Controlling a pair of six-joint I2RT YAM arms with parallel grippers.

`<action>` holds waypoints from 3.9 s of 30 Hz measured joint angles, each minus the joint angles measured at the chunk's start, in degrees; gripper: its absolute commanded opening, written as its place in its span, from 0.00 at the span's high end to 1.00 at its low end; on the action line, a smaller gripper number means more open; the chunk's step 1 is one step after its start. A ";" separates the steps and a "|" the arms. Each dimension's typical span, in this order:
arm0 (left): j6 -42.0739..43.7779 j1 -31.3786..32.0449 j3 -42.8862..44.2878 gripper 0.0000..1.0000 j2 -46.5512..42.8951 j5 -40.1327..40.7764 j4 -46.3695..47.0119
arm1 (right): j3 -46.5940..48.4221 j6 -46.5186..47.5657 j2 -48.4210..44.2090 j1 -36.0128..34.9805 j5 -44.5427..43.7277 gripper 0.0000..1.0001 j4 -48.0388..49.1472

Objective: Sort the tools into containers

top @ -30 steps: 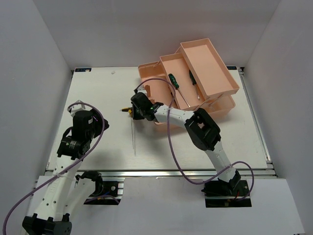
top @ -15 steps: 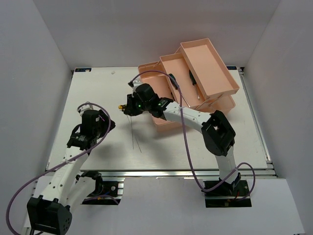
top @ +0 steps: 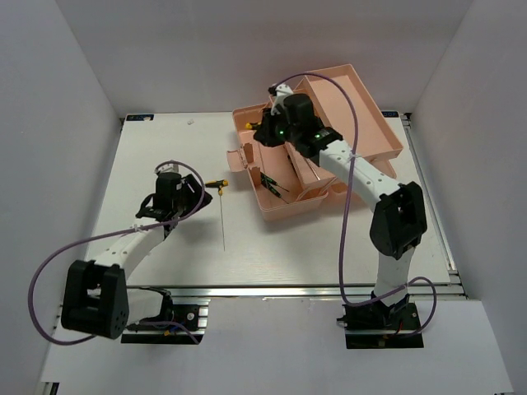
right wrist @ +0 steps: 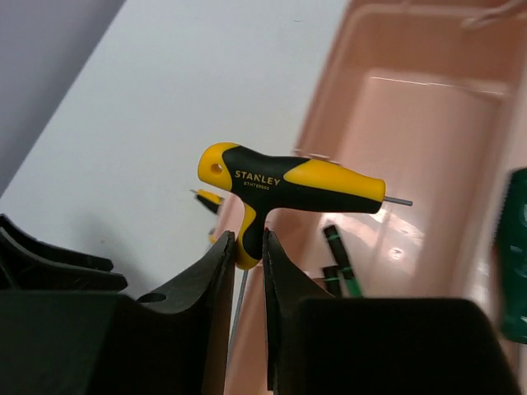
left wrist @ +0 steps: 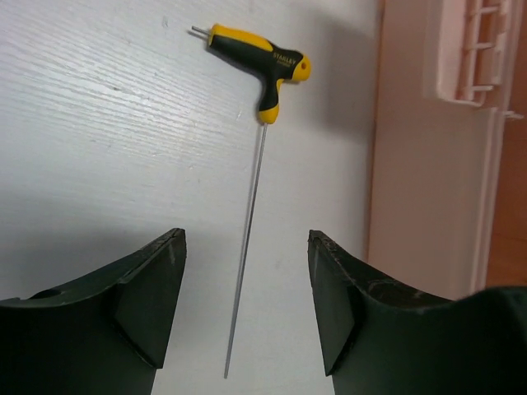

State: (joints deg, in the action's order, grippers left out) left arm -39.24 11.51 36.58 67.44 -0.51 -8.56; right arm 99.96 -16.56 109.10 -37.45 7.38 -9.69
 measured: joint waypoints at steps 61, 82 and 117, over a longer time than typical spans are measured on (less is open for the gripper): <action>10.10 6.29 24.28 0.52 39.08 6.40 5.73 | 7.15 27.54 -8.76 31.89 11.37 0.39 -9.68; 8.96 8.59 23.06 1.00 36.17 19.63 -2.84 | -6.01 21.59 -16.41 34.10 24.00 0.11 -3.37; -4.33 8.57 17.66 1.00 1.62 -0.46 -1.79 | -8.02 -5.31 -0.22 -4.11 36.28 0.30 -8.98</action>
State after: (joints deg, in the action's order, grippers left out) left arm -43.57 20.08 54.24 69.06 -0.97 -10.35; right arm 91.94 -21.87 108.88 -41.56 43.66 -18.68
